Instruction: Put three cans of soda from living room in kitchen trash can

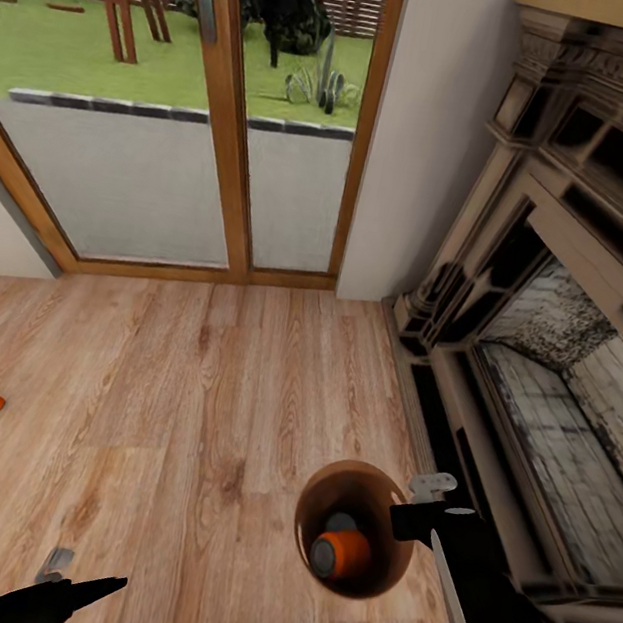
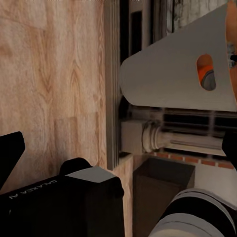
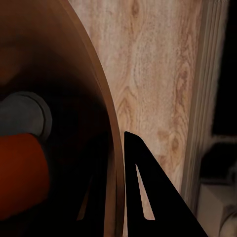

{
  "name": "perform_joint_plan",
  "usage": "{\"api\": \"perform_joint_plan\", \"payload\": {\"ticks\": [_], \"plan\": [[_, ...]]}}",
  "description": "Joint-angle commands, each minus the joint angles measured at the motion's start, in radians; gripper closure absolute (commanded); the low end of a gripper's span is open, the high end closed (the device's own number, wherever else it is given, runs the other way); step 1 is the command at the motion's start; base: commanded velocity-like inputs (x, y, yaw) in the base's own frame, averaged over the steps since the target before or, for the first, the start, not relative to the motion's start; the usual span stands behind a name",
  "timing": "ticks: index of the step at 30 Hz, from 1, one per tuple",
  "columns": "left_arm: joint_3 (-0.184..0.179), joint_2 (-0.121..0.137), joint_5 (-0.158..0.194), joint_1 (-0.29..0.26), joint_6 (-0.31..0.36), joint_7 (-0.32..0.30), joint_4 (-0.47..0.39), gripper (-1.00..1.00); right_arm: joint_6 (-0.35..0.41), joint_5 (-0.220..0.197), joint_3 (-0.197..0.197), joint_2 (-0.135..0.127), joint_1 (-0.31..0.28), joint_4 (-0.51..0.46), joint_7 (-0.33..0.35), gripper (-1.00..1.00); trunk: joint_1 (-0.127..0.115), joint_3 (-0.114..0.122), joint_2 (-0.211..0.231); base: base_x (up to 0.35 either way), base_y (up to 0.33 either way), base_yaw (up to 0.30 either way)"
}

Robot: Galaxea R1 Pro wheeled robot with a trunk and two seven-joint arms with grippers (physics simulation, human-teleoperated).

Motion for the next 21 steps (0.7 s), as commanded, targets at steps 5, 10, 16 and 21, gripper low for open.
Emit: {"api": "perform_joint_plan", "payload": {"ticks": [5, 10, 16, 21], "plan": [[0.000, 0.000, 0.000, 0.000, 0.000, 0.000, 0.000, -1.00, 0.000, -0.014, 0.000, 0.000, 0.000, 0.001, 0.006, 1.00, 0.000, 0.008, 0.000, 0.000, 0.000, 0.000], [0.000, -0.001, 0.000, 0.000, 0.000, 0.000, -0.001, -1.00, 0.000, -0.014, 0.001, 0.000, 0.000, 0.001, 0.006, 1.00, 0.000, 0.017, 0.000, 0.000, 0.000, 0.000], [0.000, -0.001, 0.000, 0.000, 0.000, 0.000, -0.001, -1.00, 0.000, -0.014, 0.002, 0.000, 0.000, 0.001, 0.006, 1.00, 0.000, 0.026, 0.000, 0.000, 0.000, 0.000], [-0.001, -0.001, 0.000, 0.000, 0.000, 0.000, -0.001, -1.00, 0.000, -0.014, 0.001, 0.000, 0.000, 0.001, 0.006, 1.00, 0.000, 0.035, 0.000, 0.000, 0.000, 0.000]]}}
